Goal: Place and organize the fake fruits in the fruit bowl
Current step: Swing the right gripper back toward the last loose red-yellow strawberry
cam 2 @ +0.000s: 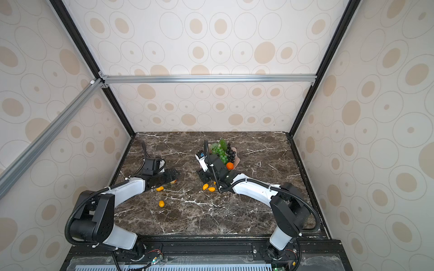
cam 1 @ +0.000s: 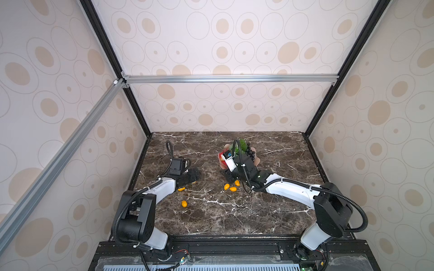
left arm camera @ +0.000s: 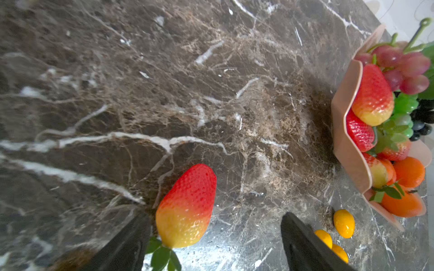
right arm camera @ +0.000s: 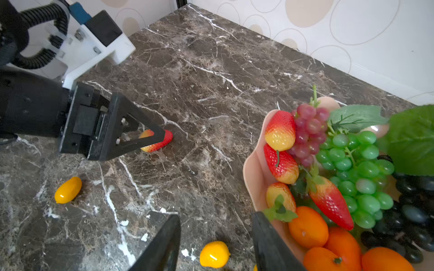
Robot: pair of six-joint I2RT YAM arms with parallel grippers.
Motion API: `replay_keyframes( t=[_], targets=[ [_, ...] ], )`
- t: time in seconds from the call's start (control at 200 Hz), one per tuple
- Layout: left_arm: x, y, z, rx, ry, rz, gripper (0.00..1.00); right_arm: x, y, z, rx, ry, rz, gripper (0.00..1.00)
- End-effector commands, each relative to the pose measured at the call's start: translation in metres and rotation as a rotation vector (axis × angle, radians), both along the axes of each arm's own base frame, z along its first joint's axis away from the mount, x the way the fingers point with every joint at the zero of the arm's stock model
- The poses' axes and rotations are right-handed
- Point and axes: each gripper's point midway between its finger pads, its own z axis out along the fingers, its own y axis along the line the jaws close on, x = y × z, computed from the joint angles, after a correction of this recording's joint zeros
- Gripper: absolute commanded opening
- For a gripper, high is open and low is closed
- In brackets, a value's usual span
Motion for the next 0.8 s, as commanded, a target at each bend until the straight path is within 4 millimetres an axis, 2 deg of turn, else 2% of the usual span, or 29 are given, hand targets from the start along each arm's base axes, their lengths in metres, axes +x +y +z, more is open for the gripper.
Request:
replay_keyframes(
  t=[0.0,0.24,0.435,0.58,0.67,0.795],
  targets=[
    [0.009,-0.011,0.01,0.012,-0.035,-0.034,0.88,0.002,-0.007,0.019,0.029,-0.047,-0.033,0.52],
    [-0.004,-0.038,0.008,-0.023,-0.02,-0.088,0.88,0.002,-0.01,0.02,0.026,-0.055,-0.041,0.52],
    [-0.012,-0.052,0.015,-0.069,-0.038,-0.112,0.88,0.003,-0.011,0.012,0.016,-0.047,-0.046,0.52],
    [-0.014,-0.04,0.022,-0.015,-0.056,-0.078,0.89,0.0,0.001,-0.005,-0.012,-0.03,0.029,0.52],
    [-0.016,-0.029,0.03,0.023,-0.074,-0.042,0.9,-0.009,0.02,-0.013,-0.029,-0.023,0.167,0.52],
    [-0.024,-0.013,0.04,0.043,-0.103,0.012,0.91,-0.02,0.047,-0.035,-0.08,0.021,0.373,0.51]
  ],
)
